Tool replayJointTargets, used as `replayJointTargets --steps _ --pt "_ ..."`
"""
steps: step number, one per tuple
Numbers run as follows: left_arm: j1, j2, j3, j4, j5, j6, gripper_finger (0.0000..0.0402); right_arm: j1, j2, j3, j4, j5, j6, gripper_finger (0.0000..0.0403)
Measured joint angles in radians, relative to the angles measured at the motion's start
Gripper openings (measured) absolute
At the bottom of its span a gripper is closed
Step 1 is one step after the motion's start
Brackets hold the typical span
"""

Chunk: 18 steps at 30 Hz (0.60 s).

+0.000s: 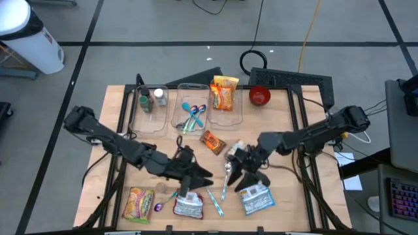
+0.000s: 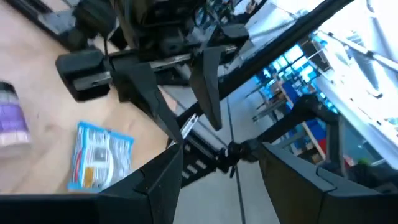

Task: Pick & Place Food Item
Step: Put the red noodle pack into the right transparent bin

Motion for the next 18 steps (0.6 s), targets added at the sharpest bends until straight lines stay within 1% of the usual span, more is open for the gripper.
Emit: replayJointTargets --steps 3,6,10,13,15,18 --pt "-0.012 0.045 0.0 -0.006 -0.001 -0.048 0.0218 0.036 0.0 0.0 -0.084 0.026 -0.025 0.0174" --pt "-0.018 0.093 0.0 -0.049 0.0 -0.109 0.0218 0.064 0.0 0.0 -0.158 0.053 -0.04 0.0172" --pt "-0.026 0.145 0.0 -0.073 0.0 -0.196 0.0218 0.102 0.0 0.0 -0.295 0.19 -0.106 0.0175" --pt "-0.047 0.185 0.0 -0.075 0.0 -0.247 0.0218 0.12 0.0 0.0 -0.389 0.27 -0.117 0.0175" --pt "-0.061 0.208 0.0 -0.074 -0.002 -0.282 0.0218 0.128 0.0 -0.012 -0.415 0.306 -0.116 0.0173" --pt "-0.089 0.226 0.0 -0.074 -0.025 -0.32 0.0218 0.128 -0.005 -0.047 -0.392 0.308 -0.096 0.017"
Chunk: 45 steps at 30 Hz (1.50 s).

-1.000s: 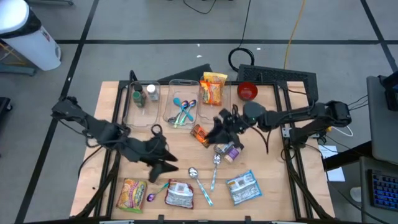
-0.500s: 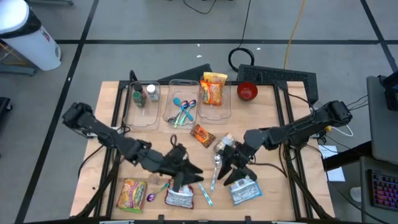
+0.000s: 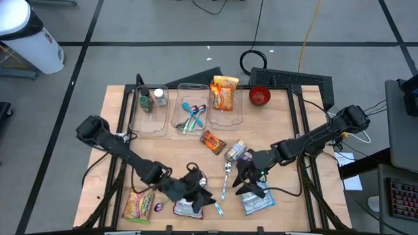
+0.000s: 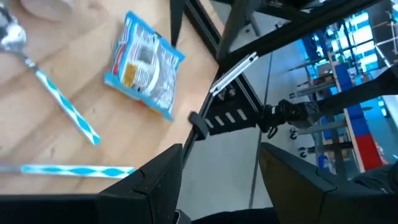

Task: Pick & Place Food Item
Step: Put the red noodle pack into the right transparent bin

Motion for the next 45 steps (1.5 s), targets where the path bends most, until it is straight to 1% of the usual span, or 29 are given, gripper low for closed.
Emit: replayJointTargets --steps 6,11,15,19,22,25,30,33,37,40,45 --pt "-0.034 0.01 0.0 -0.013 -0.052 -0.055 0.0218 -0.002 -0.004 -0.06 0.012 0.0 0.025 0.0169" --pt "-0.052 0.01 0.0 -0.057 -0.051 -0.088 0.0218 0.007 -0.004 -0.1 0.029 0.0 0.048 0.0169" --pt "-0.06 0.01 0.0 -0.121 0.0 -0.138 0.0218 0.014 -0.004 -0.135 0.062 -0.001 0.048 0.0169" --pt "-0.059 0.01 0.0 -0.154 0.037 -0.142 0.0218 0.015 -0.004 -0.159 0.073 -0.007 0.055 0.0169" --pt "-0.054 0.01 0.0 -0.216 0.076 -0.142 0.0218 0.015 -0.005 -0.16 0.077 -0.046 0.054 0.0169" --pt "-0.05 0.01 0.0 -0.262 0.096 -0.144 0.0218 0.015 -0.005 -0.16 0.076 -0.055 0.056 0.0169" --pt "-0.037 0.01 0.0 -0.27 0.107 -0.1 0.0218 0.015 -0.005 -0.16 0.076 -0.052 0.059 0.0169" --pt "-0.023 0.01 0.0 -0.289 0.135 -0.072 0.0218 0.01 -0.005 -0.16 0.076 -0.053 0.059 0.0169" --pt "0.005 0.009 0.0 -0.4 0.205 -0.066 0.0218 0.0 -0.005 -0.16 0.076 -0.053 0.059 0.0169" --pt "0.025 0.009 0.0 -0.473 0.266 -0.035 0.0218 -0.009 -0.005 -0.16 0.076 -0.054 0.075 0.0169" --pt "0.058 0.009 0.0 -0.547 0.281 0.059 0.0218 -0.01 -0.005 -0.16 0.076 -0.054 0.08 0.0169"
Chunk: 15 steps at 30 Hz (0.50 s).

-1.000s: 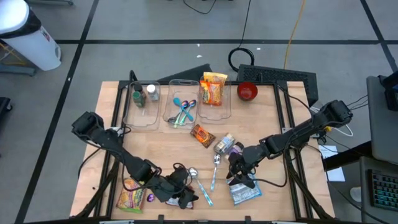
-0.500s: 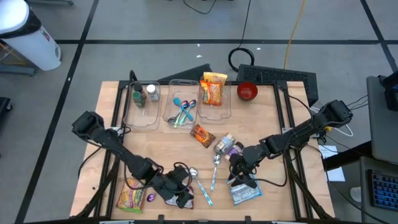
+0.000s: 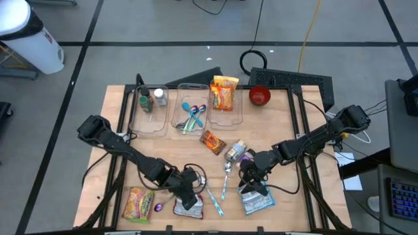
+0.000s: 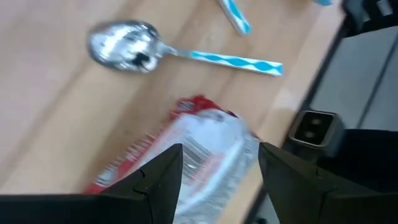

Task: Pick & Place Food Item
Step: Put the red noodle pack into the right transparent bin

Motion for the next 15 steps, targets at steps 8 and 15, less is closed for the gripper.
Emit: replayJointTargets --steps 8,15 --pt "0.06 0.0 0.0 -0.071 0.015 0.165 0.0218 0.0 0.0 0.0 0.0 0.0 -0.002 0.0169" --pt "0.088 0.027 0.0 -0.053 0.076 0.227 0.0218 0.0 -0.001 0.0 -0.001 0.006 -0.002 0.0169"
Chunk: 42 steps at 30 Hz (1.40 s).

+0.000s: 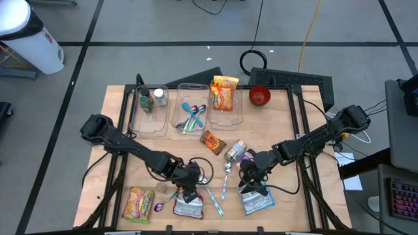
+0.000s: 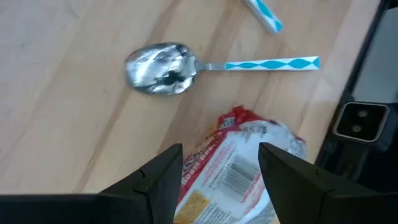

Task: Pick & Place Food Item
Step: Put the red noodle pack into the right transparent bin

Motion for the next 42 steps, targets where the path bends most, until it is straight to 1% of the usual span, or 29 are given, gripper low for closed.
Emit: replayJointTargets --steps 5,10,19,22,31,33,42 --pt "0.005 0.054 0.0 0.059 0.061 0.0 0.0218 0.0 -0.001 0.002 -0.003 0.001 -0.003 0.0169" --pt "0.005 0.103 0.001 0.09 0.088 -0.01 0.0218 0.0 -0.001 0.002 -0.01 0.0 -0.007 0.0169" --pt "0.005 0.137 0.001 0.117 0.09 -0.041 0.0214 -0.006 -0.001 0.001 -0.011 -0.001 -0.008 0.0169" --pt "0.005 0.137 0.0 0.113 0.099 -0.05 0.0186 -0.006 -0.001 0.001 -0.008 -0.001 -0.01 0.0169" --pt "0.005 0.137 0.0 0.114 0.096 -0.083 0.0037 -0.006 -0.001 0.001 -0.008 -0.001 -0.027 0.0169" --pt "0.006 0.137 0.0 0.118 0.097 -0.083 0.0012 -0.006 -0.001 0.001 -0.008 -0.001 -0.027 0.0169" --pt "0.032 0.128 0.003 0.144 0.122 -0.098 0.0005 -0.007 0.0 0.001 -0.008 -0.001 -0.03 0.0169"
